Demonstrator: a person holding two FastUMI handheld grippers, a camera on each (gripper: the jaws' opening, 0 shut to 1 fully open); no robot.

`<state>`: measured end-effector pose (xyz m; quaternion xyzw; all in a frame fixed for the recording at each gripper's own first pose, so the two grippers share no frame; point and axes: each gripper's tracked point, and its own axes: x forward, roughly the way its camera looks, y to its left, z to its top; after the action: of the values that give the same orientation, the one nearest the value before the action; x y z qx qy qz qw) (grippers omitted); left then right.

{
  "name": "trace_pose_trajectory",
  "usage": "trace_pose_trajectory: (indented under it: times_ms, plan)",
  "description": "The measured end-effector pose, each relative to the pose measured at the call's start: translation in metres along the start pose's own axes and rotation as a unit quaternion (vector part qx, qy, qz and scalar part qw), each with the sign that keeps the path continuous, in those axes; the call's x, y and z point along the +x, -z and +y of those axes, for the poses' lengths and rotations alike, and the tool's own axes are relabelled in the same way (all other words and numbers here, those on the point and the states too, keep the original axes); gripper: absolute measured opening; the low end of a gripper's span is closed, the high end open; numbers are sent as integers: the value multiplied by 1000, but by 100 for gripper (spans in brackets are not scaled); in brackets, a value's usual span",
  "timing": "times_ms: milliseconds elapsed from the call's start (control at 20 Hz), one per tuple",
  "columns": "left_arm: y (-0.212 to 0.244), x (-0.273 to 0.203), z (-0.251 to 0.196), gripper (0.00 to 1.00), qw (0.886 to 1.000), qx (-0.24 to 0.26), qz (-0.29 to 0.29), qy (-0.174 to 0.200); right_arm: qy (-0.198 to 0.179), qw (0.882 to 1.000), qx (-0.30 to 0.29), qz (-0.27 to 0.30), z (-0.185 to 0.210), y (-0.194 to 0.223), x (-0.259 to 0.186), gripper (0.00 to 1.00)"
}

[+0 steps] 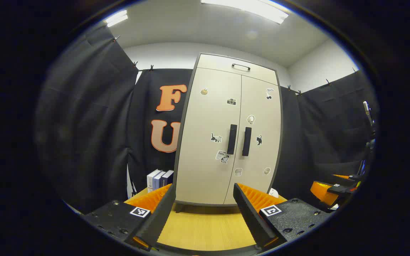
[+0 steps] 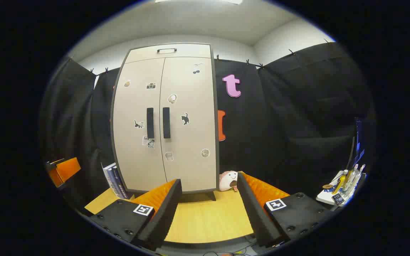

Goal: Open the right door of the double-door shoe cabinet with the right hand, and open the left door with the left hand.

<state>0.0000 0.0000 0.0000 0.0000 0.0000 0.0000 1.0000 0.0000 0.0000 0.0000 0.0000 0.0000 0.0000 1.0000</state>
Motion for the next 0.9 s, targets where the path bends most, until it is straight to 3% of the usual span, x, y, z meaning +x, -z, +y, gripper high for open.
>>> trace_pose_trajectory:
  times_ms: [300,650,700,850,900]
  plan:
    - [-15,14,6,98,1000,2,-3,1,-8,1000,-14,5,13,-16,16,99]
    - [-18,15,-26,97,1000,16,4,-4,-10,1000,-20,11,-16,-25,23,98]
    - [-18,13,-29,98,1000,15,4,-6,-15,1000,-20,8,-17,-28,22,92]
    - [-20,9,-37,98,1000,10,3,-18,-33,999,-19,8,-20,-32,19,92]
    - [-20,7,-38,98,1000,10,2,-22,-41,999,-20,9,-20,-33,17,98]
